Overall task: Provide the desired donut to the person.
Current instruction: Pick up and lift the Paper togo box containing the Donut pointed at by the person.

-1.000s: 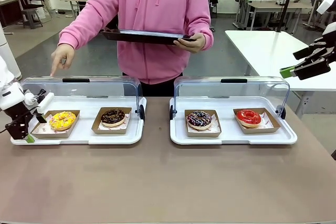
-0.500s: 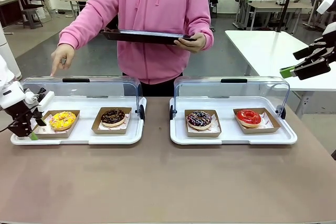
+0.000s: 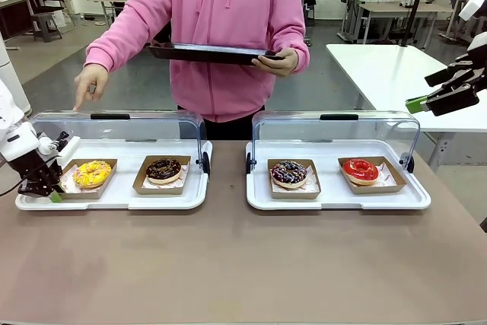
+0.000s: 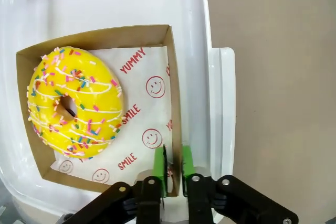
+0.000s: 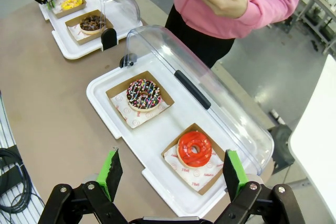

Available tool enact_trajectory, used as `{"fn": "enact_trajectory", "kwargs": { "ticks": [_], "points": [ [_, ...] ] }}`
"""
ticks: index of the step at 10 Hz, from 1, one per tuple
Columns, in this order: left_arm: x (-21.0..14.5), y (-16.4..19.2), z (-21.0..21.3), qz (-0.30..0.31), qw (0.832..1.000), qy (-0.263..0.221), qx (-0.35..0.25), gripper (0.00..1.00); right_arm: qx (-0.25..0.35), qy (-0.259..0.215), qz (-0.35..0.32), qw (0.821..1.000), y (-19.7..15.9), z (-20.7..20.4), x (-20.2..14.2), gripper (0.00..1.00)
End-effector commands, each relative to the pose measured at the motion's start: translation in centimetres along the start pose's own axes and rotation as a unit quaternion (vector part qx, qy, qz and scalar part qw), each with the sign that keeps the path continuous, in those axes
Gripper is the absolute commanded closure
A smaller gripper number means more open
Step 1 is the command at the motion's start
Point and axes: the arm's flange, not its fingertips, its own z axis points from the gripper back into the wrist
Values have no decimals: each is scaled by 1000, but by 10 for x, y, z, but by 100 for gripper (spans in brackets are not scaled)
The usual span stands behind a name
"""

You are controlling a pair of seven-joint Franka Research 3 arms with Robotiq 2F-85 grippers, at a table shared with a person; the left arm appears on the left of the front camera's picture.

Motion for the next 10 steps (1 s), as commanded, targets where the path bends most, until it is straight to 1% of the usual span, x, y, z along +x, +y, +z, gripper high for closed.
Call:
{"fn": "enact_trajectory", "kwargs": {
  "ticks": [1,4,6,7,8,10],
  "points": [
    [3,1,7,7,1000,0,-3,100,5,2,0,1000,0,-1,-2,0],
    [7,-11,18,3,1000,-4,2,100,5,2,0,1000,0,-1,-2,0],
    [13,-38,47,-22,999,-8,47,100,5,2,0,1000,0,-1,-2,0],
    [17,-53,61,-24,998,0,56,100,5,2,0,1000,0,-1,-2,0],
    [21,-67,72,-21,998,-24,52,100,5,2,0,1000,0,-1,-2,0],
    [23,-101,104,3,998,7,62,100,5,2,0,1000,0,-1,-2,0]
  ]
}}
